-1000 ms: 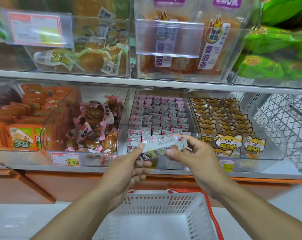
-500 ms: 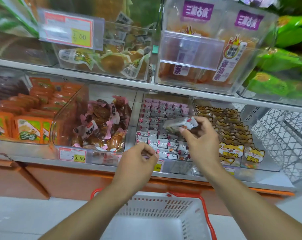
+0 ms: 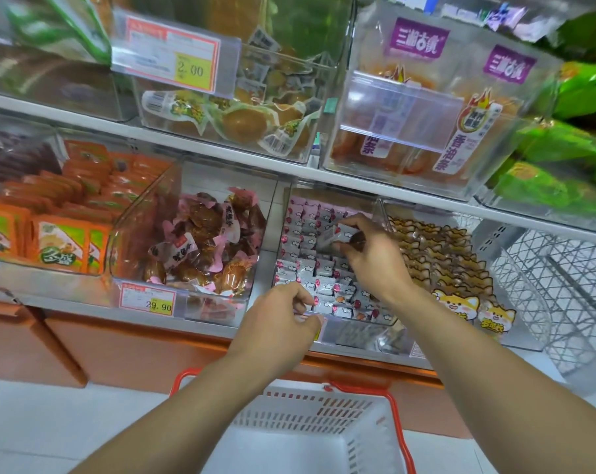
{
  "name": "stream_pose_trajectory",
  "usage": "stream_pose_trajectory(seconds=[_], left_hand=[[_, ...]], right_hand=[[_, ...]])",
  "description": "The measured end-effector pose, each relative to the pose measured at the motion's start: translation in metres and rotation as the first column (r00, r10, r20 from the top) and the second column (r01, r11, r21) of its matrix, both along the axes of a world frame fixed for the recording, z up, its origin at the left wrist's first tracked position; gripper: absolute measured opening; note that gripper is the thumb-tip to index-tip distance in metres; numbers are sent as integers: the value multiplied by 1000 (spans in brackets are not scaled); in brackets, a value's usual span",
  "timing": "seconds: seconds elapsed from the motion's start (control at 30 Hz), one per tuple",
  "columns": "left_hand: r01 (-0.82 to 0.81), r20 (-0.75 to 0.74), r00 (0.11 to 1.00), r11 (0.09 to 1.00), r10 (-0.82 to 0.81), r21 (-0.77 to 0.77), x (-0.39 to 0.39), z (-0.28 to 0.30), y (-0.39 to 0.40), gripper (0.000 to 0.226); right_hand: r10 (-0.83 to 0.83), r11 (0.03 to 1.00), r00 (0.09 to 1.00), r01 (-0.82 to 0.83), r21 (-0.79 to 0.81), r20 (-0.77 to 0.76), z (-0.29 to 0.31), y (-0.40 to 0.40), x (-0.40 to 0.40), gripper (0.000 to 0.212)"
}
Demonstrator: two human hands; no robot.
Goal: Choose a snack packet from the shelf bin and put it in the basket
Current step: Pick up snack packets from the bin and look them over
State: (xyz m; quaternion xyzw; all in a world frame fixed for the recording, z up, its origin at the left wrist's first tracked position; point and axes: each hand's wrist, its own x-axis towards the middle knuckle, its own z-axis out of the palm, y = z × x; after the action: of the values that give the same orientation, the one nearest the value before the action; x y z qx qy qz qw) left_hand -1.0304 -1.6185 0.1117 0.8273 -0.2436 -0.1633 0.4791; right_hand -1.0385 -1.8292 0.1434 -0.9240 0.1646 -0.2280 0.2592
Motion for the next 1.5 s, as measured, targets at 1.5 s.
stream_pose_trajectory(seconds=[1.5], left_hand=[[-235,-460,887,886,27,-401,-7,24,2,20]], right_hand=[[-323,273,937,-44,961,135,15,69,-89,11]])
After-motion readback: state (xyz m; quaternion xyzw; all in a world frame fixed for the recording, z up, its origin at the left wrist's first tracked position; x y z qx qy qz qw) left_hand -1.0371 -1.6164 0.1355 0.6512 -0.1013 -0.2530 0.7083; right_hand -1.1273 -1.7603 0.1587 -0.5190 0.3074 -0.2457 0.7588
